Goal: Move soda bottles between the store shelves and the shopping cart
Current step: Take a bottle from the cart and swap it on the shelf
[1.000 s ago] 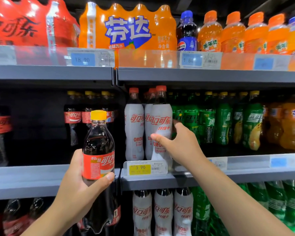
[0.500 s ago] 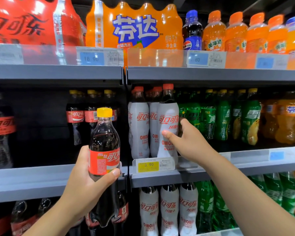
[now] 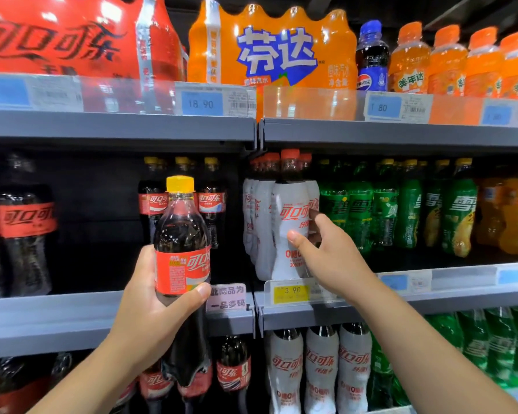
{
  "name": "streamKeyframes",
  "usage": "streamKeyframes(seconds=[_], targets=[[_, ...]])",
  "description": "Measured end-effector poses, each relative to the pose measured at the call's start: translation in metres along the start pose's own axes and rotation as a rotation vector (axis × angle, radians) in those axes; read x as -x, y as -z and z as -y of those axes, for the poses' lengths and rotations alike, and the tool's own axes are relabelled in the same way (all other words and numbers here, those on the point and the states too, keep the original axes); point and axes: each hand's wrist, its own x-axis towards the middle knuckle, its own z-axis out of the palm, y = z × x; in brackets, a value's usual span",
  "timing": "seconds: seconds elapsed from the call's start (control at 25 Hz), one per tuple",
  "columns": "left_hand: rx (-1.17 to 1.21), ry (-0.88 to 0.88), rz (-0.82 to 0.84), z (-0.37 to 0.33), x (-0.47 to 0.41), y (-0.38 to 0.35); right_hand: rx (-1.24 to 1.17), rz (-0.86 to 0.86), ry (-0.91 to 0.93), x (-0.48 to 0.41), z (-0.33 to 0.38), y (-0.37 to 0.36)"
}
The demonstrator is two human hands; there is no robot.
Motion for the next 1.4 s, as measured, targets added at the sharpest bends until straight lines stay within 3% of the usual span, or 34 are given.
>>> streamKeyframes(seconds=[0.2,0.36,0.56,0.84,0.96,1.0,1.08,1.16,1.2,1.4], targets=[[-0.009,-0.009,0.007,0.002,-0.001,0.009,0.154,0.028,-0.005,0.001,0.008,-0.003],[0.015,-0.005,0.030,0.004,0.004,0.019,0.110,-0.085,-0.012,0.011,0.012,-0.013],[0.006,0.032,0.054,0.009,0.018,0.047,0.254,-0.282,-0.057,0.017,0.021,-0.035],[-0.032,0.039,-0.020,0.009,0.011,0.073,0.090,-0.248,-0.083,0.025,0.021,-0.044],[-0.035,0.016,-0.011,0.006,0.003,0.076,0.028,-0.585,0.286,0.042,0.045,-0.050],[-0.037,0.009,0.001,0.004,0.000,0.078,-0.026,-0.564,0.401,0.047,0.056,-0.055],[-0.022,-0.010,0.005,0.000,-0.008,0.080,-0.198,-0.191,0.417,0.054,0.082,-0.072],[0.006,-0.046,-0.020,-0.005,-0.015,0.081,-0.217,0.208,0.349,0.053,0.106,-0.096],[0.014,-0.065,-0.035,-0.007,-0.020,0.082,-0.182,0.280,0.370,0.050,0.115,-0.108],[-0.004,0.001,-0.020,-0.012,-0.045,0.104,-0.320,0.181,0.315,0.025,0.145,-0.151]])
